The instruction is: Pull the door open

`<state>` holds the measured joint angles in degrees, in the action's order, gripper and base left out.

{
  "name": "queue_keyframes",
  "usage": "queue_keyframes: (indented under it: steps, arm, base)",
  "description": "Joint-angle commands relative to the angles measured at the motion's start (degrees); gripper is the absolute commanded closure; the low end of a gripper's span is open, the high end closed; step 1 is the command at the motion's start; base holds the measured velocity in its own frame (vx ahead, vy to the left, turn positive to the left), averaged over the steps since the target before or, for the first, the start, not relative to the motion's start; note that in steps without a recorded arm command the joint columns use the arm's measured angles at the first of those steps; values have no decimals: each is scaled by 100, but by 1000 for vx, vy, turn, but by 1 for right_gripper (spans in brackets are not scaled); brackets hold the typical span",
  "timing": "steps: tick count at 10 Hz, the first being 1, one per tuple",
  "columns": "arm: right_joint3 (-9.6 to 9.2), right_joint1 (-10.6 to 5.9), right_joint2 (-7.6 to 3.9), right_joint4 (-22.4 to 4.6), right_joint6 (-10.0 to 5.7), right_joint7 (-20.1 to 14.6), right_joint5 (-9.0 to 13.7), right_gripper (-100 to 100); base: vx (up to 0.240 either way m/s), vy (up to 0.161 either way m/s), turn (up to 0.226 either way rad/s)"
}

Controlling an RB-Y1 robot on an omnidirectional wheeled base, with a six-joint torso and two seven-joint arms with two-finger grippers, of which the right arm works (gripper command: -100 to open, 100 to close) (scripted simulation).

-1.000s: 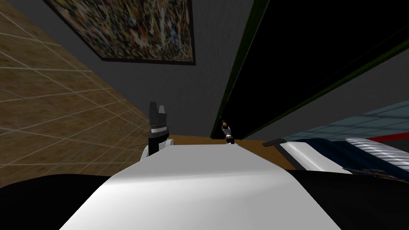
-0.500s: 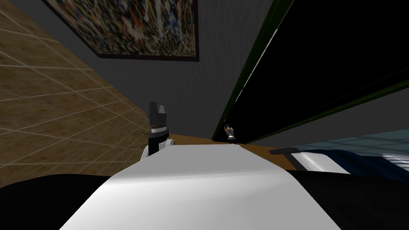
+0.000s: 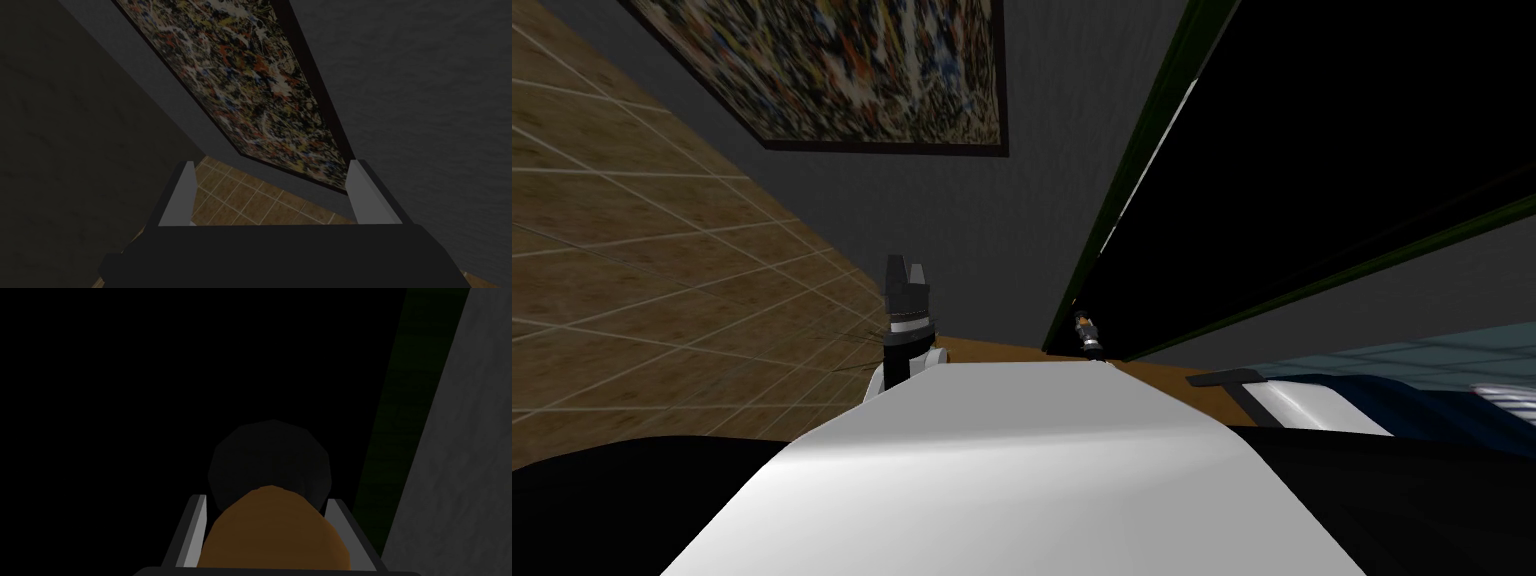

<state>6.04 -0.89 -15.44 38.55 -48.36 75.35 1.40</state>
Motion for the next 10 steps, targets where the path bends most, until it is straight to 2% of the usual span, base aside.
queue_keyframes:
  steps: [1,2,10]
  arm:
    - [-3,0,7,3,-8,-3,0,100]
    - [-3,0,7,3,-8,-3,0,100]
    - [-7,2,3,3,7,-1215,160,100]
  base:
    - [0,0,0]
    - [0,0,0]
    - [-26,-13,45]
